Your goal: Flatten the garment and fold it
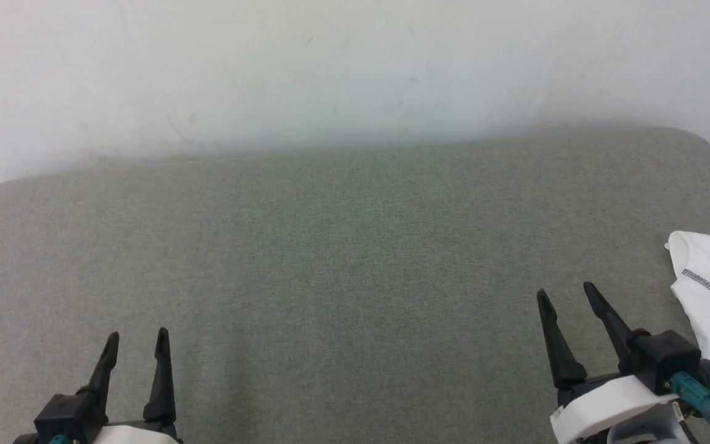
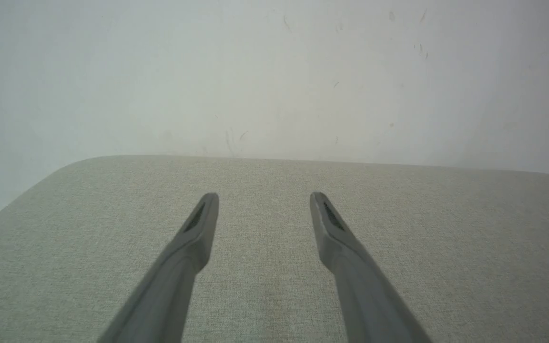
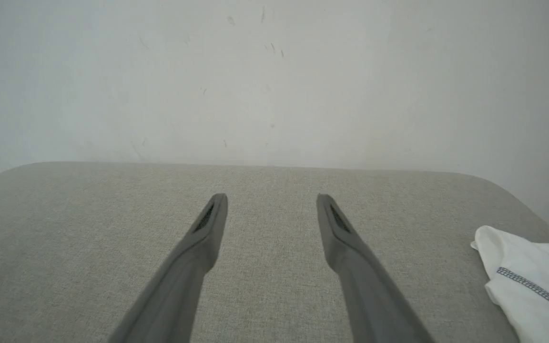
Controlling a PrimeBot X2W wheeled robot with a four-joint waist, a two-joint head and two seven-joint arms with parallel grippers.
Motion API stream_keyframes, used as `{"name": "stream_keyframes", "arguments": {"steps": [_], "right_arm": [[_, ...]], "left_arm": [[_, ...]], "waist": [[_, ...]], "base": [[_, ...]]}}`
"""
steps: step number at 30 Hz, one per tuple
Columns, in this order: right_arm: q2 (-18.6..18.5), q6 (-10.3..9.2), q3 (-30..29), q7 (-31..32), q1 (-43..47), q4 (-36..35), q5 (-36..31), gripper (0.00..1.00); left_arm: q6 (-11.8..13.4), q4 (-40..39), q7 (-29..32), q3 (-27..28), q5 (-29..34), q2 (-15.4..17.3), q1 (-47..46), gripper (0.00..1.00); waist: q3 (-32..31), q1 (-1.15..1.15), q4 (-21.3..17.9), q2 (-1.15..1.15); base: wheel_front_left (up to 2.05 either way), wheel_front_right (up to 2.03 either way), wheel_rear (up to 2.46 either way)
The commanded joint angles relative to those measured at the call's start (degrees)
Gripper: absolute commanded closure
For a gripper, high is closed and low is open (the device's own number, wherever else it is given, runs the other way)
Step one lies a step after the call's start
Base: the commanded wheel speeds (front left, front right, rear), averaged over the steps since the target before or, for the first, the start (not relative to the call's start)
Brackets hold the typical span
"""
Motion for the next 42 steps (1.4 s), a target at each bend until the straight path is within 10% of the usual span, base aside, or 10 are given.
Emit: {"name": "stream_keyframes", "arguments": {"steps": [1,7,8,42], "right_arm": [[0.26,-0.11,0.12,0.29,0.6,-0.34,-0.01,0.0],[0.32,-0.11,0.33,0.49,0.79,-0.43,-0.03,0.0],[0.09,0.0,0.21,0.4,0.16,-0.05,-0.02,1.0],[0.13,-0.03,-0.48,2.05,-0.84,-0.18,-1.55,1.0]], "left_arm": [[-0.26,0.38,-0.27,-0.02,0.12,0.18,0.15,0.0],[-0.64,1.62,-0.27,-0.18,-0.41,0.12,-0.48,0.0],[-0.32,1.52,0.03,-0.12,-0.29,-0.07,-0.02,1.0],[1.25,-0.29,3.75,-1.97,2.12,-0.97,-1.67,1.0]], "waist": [[-0.18,0.0,0.26,0.0],[-0.23,0.0,0.58,0.0],[-0.23,0.0,0.58,0.0],[-0.34,0.0,1.2,0.0]], "base": [[0.0,0.0,0.0],[0.0,0.0,0.0],[0.0,0.0,0.0],[0.0,0.0,0.0]]}}
